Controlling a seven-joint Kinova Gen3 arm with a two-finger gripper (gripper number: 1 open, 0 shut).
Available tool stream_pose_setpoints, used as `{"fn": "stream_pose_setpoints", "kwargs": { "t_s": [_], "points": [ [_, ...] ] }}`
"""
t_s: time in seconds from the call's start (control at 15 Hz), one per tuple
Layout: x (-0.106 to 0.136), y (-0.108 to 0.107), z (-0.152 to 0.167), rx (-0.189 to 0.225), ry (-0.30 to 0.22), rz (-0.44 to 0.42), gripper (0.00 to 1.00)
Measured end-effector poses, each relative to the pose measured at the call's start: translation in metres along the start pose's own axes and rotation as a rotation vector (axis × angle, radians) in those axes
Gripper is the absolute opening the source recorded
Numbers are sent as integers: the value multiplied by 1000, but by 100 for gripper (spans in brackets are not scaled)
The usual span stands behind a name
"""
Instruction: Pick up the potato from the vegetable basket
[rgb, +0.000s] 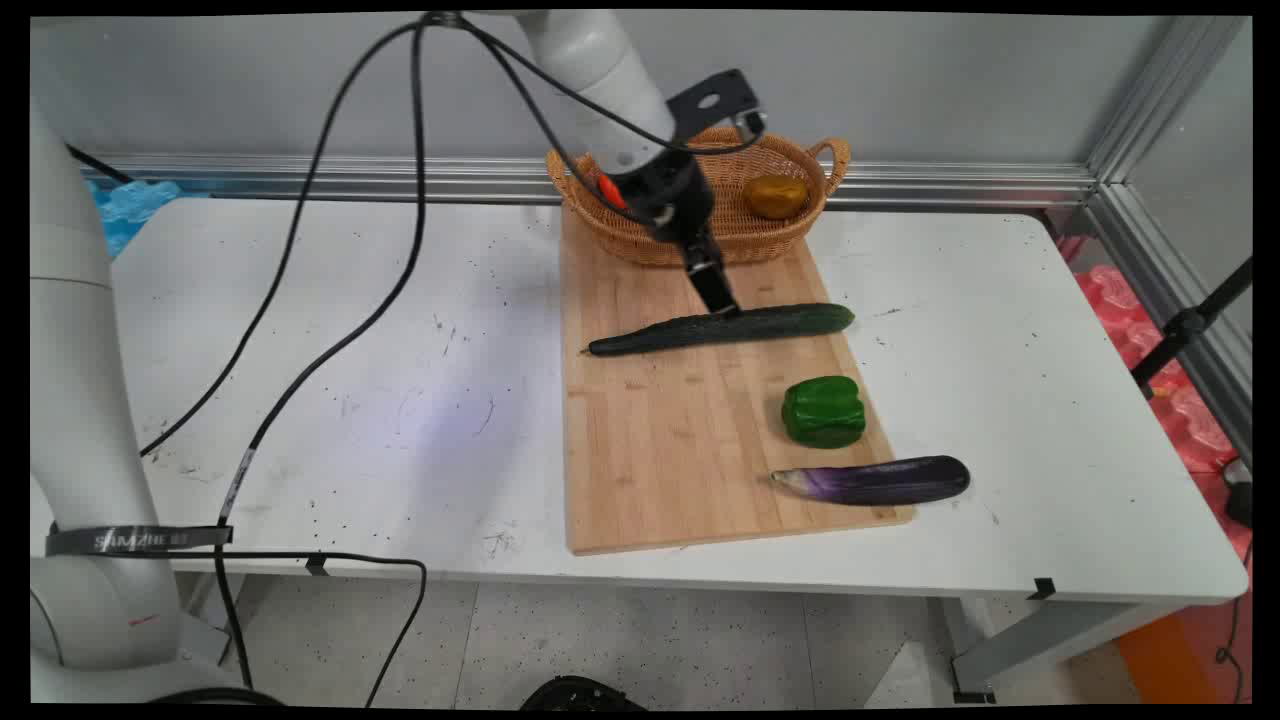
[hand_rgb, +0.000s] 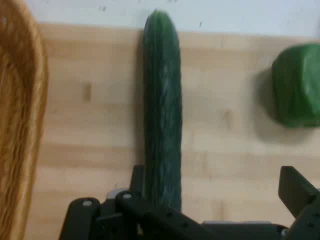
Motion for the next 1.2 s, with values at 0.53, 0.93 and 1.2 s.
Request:
{"fn": "stream_pose_setpoints", "kwargs": {
  "t_s": [0.53,0.93,1.2],
  "points": [
    [-34,-29,-26,69,-59,-5,100],
    [-28,-60,-32,140,-31,8,100],
    [-5,-89,-30,184,21,35,100]
  ]
}}
